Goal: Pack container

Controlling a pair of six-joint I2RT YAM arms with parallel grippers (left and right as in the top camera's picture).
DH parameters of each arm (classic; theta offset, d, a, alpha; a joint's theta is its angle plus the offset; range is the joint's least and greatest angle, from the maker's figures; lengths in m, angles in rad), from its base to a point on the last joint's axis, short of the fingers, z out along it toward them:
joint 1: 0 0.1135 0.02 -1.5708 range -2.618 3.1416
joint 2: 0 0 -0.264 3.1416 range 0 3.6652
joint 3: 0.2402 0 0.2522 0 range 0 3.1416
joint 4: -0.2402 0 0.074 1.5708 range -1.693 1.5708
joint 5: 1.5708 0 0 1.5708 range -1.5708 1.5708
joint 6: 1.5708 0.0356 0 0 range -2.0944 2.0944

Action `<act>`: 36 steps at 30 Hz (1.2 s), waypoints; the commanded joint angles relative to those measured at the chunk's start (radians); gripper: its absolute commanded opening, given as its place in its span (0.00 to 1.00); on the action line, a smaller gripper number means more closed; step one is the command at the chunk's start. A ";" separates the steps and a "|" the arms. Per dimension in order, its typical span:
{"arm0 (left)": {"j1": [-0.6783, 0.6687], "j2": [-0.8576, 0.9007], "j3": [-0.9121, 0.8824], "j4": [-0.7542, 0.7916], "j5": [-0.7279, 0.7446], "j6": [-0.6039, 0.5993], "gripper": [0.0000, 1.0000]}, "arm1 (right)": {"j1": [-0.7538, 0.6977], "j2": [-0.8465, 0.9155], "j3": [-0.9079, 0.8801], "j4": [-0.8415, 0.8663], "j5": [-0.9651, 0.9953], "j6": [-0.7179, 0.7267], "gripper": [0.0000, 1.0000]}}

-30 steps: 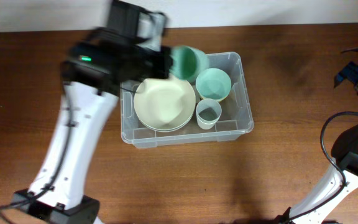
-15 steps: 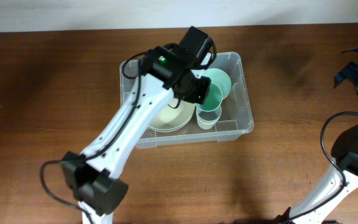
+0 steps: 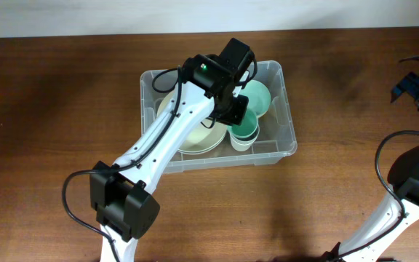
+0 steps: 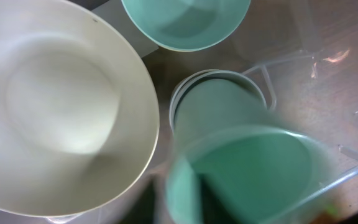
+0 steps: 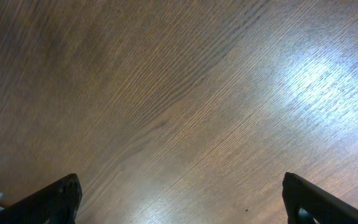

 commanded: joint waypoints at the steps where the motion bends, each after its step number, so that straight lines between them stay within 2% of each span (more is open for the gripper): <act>1: 0.001 0.018 0.007 -0.001 -0.005 0.000 0.98 | -0.001 -0.031 -0.004 0.001 0.002 0.005 0.99; 11: 0.011 0.013 0.062 -0.011 0.008 0.001 1.00 | -0.001 -0.031 -0.004 0.001 0.002 0.005 0.99; 17: 0.107 -0.070 0.192 -0.140 0.009 0.000 1.00 | -0.001 -0.031 -0.004 0.001 0.002 0.005 0.99; 24: 0.233 -0.291 0.183 -0.303 0.003 0.000 1.00 | -0.001 -0.031 -0.004 0.001 0.002 0.005 0.99; 27: 0.246 -0.416 0.146 -0.336 -0.071 -0.043 1.00 | -0.001 -0.031 -0.004 0.001 0.002 0.005 0.99; 36: 0.246 -0.753 -0.023 -0.275 -0.059 -0.057 1.00 | -0.001 -0.031 -0.004 0.001 0.002 0.005 0.99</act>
